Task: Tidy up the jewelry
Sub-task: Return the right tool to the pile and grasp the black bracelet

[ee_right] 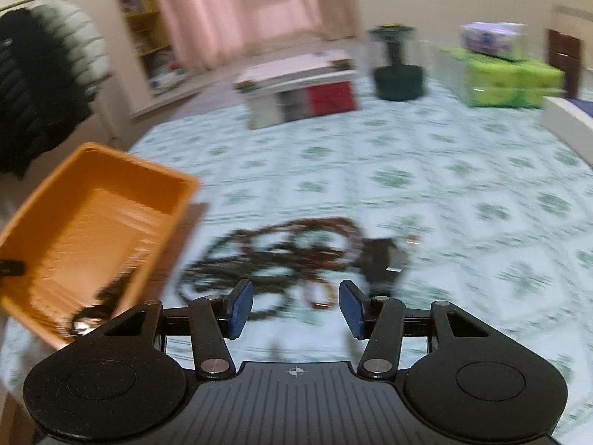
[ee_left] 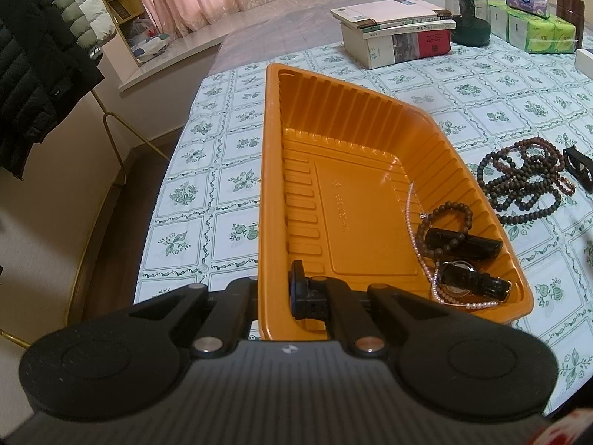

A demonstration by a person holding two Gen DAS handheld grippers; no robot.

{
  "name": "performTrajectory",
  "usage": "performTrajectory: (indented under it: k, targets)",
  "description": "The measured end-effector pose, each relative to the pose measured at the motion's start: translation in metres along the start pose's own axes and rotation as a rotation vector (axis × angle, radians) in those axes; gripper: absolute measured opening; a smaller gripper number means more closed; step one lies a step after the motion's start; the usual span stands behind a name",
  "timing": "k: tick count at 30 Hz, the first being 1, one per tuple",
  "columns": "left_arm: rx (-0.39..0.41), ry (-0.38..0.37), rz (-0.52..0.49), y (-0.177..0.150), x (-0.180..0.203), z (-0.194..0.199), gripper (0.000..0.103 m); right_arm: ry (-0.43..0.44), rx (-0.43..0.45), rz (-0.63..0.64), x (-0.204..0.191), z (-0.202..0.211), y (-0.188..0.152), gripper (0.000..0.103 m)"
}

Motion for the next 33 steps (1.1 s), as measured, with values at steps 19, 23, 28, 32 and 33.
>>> performTrajectory:
  k: [19,23,28,32,33]
  targets:
    - [-0.007,0.009,-0.012,0.002,0.000,0.000,0.002,-0.096,-0.043,0.128,0.028,-0.035,-0.005,0.039]
    - [-0.008,0.008,-0.012,0.002,0.000,-0.001,0.002,-0.097,-0.053,0.144,0.028,-0.043,-0.004,0.032]
    - [-0.008,0.008,-0.012,0.002,0.000,-0.001,0.002,-0.115,-0.068,0.178,0.029,-0.051,-0.002,0.022]
    - [-0.008,0.008,-0.012,0.002,0.000,-0.001,0.002,-0.128,-0.062,0.188,0.028,-0.044,-0.001,0.021]
    - [-0.008,0.008,-0.011,0.002,0.000,-0.001,0.002,-0.127,-0.058,0.187,0.029,-0.040,-0.001,0.021]
Point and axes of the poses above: each gripper's, at about its wrist camera, not at the fingertips, and z roughly against the way its jaws point, x to its right, y to its top, the point moved 4 cm from there along -z, roughly the way its jaws point, and after that the axes turned 9 degrees about x, right-handed, at the moved point
